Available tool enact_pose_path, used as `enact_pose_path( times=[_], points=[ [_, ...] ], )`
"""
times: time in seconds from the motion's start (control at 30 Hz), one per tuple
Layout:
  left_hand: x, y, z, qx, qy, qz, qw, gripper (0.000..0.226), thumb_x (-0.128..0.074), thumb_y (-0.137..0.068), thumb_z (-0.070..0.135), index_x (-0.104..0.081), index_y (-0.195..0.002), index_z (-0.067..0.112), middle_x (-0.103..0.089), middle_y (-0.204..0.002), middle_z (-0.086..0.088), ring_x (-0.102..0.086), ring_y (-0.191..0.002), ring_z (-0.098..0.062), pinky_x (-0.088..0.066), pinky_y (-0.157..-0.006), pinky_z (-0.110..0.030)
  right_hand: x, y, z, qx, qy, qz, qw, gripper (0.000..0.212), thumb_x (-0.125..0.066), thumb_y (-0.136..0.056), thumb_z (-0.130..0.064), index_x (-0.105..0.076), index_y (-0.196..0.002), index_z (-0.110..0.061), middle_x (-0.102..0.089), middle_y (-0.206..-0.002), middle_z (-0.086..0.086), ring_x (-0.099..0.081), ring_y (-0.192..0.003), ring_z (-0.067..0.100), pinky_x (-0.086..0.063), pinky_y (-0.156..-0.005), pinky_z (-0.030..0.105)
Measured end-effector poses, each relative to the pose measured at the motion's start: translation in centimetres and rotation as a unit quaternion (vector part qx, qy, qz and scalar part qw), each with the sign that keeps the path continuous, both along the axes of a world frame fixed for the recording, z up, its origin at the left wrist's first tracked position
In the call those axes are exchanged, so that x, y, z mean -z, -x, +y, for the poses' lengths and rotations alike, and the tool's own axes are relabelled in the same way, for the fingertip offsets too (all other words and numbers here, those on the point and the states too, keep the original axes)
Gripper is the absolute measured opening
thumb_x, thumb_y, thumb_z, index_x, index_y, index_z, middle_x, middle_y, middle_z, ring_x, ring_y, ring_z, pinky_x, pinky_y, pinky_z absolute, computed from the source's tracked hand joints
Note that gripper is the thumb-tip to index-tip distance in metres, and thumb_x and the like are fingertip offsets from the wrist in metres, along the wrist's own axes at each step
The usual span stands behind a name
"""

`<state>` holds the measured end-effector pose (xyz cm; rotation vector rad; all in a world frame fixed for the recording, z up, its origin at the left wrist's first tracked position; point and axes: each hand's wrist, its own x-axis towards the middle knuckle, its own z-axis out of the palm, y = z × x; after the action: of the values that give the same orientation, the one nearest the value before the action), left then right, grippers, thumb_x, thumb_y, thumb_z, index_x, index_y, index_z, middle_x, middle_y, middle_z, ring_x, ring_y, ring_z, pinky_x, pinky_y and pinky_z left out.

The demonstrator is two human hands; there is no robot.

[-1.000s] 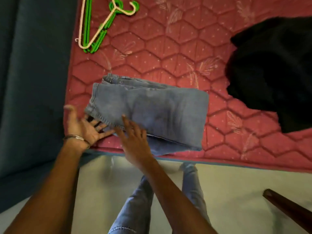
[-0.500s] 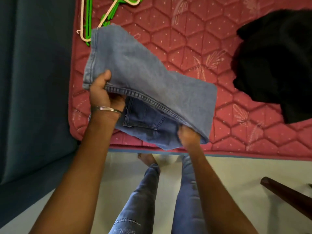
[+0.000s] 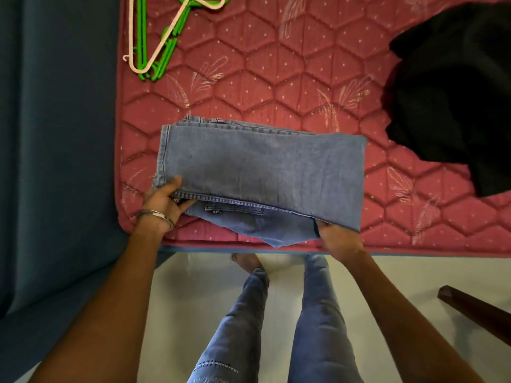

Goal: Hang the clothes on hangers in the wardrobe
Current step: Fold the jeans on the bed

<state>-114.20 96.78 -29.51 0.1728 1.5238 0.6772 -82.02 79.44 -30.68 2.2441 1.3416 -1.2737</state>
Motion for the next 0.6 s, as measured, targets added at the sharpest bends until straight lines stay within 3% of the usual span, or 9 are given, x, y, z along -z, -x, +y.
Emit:
enact_pose_path(
  times=[0.03, 0.07, 0.13, 0.23, 0.33, 0.4, 0.43, 0.5, 0.6],
  points=[
    [-0.1, -0.1, 0.3, -0.008, -0.003, -0.004, 1.000, 0.019, -0.059, -0.091, 0.022, -0.062, -0.107, 0.013, -0.072, -0.098, -0.001, -0.062, -0.105, -0.026, -0.059, -0.071, -0.043, 0.5, -0.3, -0.7, -0.058, -0.024, -0.047, 0.997, 0.056, -0.080, -0.063, -0.017, -0.066, -0.115, -0.003, -0.070, -0.089, 0.024, -0.068, -0.073, 0.040, -0.056, -0.062, 0.044],
    [-0.4, -0.3, 0.6, -0.008, -0.007, 0.003, 1.000, 0.017, -0.060, -0.091, 0.025, -0.062, -0.105, 0.016, -0.071, -0.099, -0.001, -0.062, -0.105, -0.026, -0.058, -0.077, -0.045, -0.5, 0.1, -0.5, -0.009, -0.007, 0.033, 0.999, 0.046, -0.074, -0.069, -0.015, -0.067, -0.113, -0.004, -0.070, -0.084, 0.022, -0.068, -0.066, 0.038, -0.055, -0.055, 0.042],
    [-0.5, -0.6, 1.1, -0.007, -0.018, 0.056, 0.998, 0.022, -0.063, -0.086, 0.017, -0.063, -0.109, 0.016, -0.068, -0.104, -0.002, -0.061, -0.108, -0.027, -0.057, -0.074, -0.043, -3.0, 0.7, 0.1, -0.016, -0.213, 0.114, 0.970, 0.016, -0.060, -0.088, -0.020, -0.072, -0.097, -0.014, -0.071, -0.072, 0.013, -0.067, -0.056, 0.028, -0.055, -0.052, 0.036],
    [-0.1, -0.5, 1.4, 0.005, -0.061, 0.063, 0.996, 0.037, -0.060, -0.084, 0.004, -0.059, -0.119, 0.019, -0.064, -0.117, -0.006, -0.062, -0.106, -0.027, -0.055, -0.076, -0.044, -5.0, 0.8, 2.6, 0.309, -0.319, 0.161, 0.881, 0.021, -0.062, -0.093, -0.024, -0.065, -0.075, -0.015, -0.059, -0.050, 0.005, -0.055, -0.040, 0.014, -0.048, -0.043, 0.032],
    [0.1, 0.0, 1.3, 0.029, -0.058, 0.055, 0.996, 0.027, -0.058, -0.088, 0.002, -0.062, -0.104, 0.023, -0.066, -0.108, -0.005, -0.065, -0.098, -0.025, -0.057, -0.072, -0.039, -4.3, -0.7, 5.0, 0.384, -0.420, -0.059, 0.821, 0.025, -0.067, -0.088, -0.030, -0.064, -0.091, -0.005, -0.062, -0.076, 0.009, -0.058, -0.070, 0.023, -0.045, -0.066, 0.034],
    [0.8, 0.5, 1.2, 0.058, -0.030, 0.127, 0.990, 0.015, -0.066, -0.084, 0.007, -0.061, -0.090, 0.020, -0.066, -0.093, -0.001, -0.064, -0.097, -0.026, -0.056, -0.058, -0.028, -2.6, -2.0, 5.8, 0.421, -0.312, -0.126, 0.842, 0.065, -0.077, -0.073, -0.045, -0.055, -0.116, -0.001, -0.060, -0.110, 0.019, -0.055, -0.103, 0.034, -0.042, -0.088, 0.042],
    [1.1, 0.6, 1.1, 0.069, -0.031, 0.181, 0.981, 0.015, -0.074, -0.079, 0.015, -0.060, -0.085, 0.018, -0.066, -0.089, -0.002, -0.065, -0.096, -0.029, -0.056, -0.054, -0.027, -1.6, -2.5, 5.6, 0.464, -0.248, -0.090, 0.846, 0.085, -0.081, -0.063, -0.055, -0.051, -0.122, -0.002, -0.058, -0.119, 0.018, -0.053, -0.110, 0.035, -0.043, -0.094, 0.046],
    [1.5, 0.5, 1.5, 0.133, -0.054, 0.327, 0.934, 0.054, -0.081, -0.058, 0.046, -0.063, -0.093, 0.010, -0.067, -0.097, -0.011, -0.064, -0.100, -0.038, -0.058, -0.067, -0.042, -0.2, -3.4, 5.0, 0.531, -0.178, -0.006, 0.829, 0.093, -0.084, -0.053, -0.059, -0.053, -0.120, -0.003, -0.062, -0.118, 0.010, -0.060, -0.105, 0.029, -0.050, -0.092, 0.045],
    [1.7, 0.2, 2.2, 0.325, -0.050, 0.506, 0.797, 0.090, -0.073, -0.068, 0.059, -0.042, -0.135, 0.009, -0.035, -0.141, -0.026, -0.030, -0.132, -0.045, -0.030, -0.105, -0.060, -0.1, -4.8, 4.3, 0.527, -0.165, 0.083, 0.830, 0.053, -0.086, -0.067, -0.033, -0.062, -0.106, -0.004, -0.067, -0.104, 0.006, -0.067, -0.086, 0.022, -0.058, -0.072, 0.033]
  ],
)
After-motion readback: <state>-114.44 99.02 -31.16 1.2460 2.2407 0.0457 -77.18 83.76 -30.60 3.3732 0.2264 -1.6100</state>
